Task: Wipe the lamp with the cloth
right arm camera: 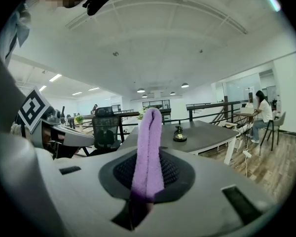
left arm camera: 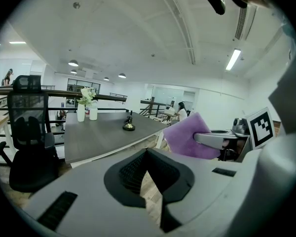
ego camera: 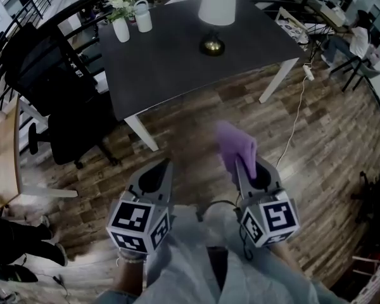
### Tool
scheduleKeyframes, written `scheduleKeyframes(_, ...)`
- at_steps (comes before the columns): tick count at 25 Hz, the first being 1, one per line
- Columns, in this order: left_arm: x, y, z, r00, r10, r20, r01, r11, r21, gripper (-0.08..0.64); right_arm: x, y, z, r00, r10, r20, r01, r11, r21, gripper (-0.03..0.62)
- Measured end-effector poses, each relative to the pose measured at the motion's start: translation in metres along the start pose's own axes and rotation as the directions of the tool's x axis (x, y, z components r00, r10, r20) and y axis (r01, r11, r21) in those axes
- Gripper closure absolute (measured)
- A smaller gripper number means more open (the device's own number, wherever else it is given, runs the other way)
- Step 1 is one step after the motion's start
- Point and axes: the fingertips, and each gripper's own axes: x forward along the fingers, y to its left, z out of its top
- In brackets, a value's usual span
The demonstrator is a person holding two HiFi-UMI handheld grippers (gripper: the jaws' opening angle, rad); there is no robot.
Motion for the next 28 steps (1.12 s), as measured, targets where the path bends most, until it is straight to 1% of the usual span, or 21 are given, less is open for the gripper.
scheduleKeyframes(7, 0.012, -0.011, 0.003, 0.999, -0.037, -0.006, 0.037, 0.999, 0.018, 0.558, -0.009, -0.019, -0.003, 0.998, -0.058, -0.001, 0.058, 0.998, 0.017, 0.543)
scheduleKeyframes(14, 0.044, -0.024, 0.013, 1.0, -0.028, -0.01, 0.028, 0.999, 0.015, 0.558, 0.002, -0.059, -0.001, 0.998, -0.061, 0.002, 0.061, 0.998, 0.024, 0.543)
scheduleKeyframes(18, 0.073, -0.042, 0.024, 1.0, -0.024, -0.014, 0.024, 1.0, 0.017, 0.558, 0.011, -0.095, 0.005, 0.999, -0.048, -0.001, 0.048, 0.999, 0.023, 0.543)
scheduleKeyframes(28, 0.144, -0.074, 0.051, 0.999, 0.044, -0.012, -0.044, 0.999, -0.025, 0.558, 0.045, -0.178, 0.02, 0.999, 0.028, -0.026, -0.028, 1.0, 0.004, 0.543)
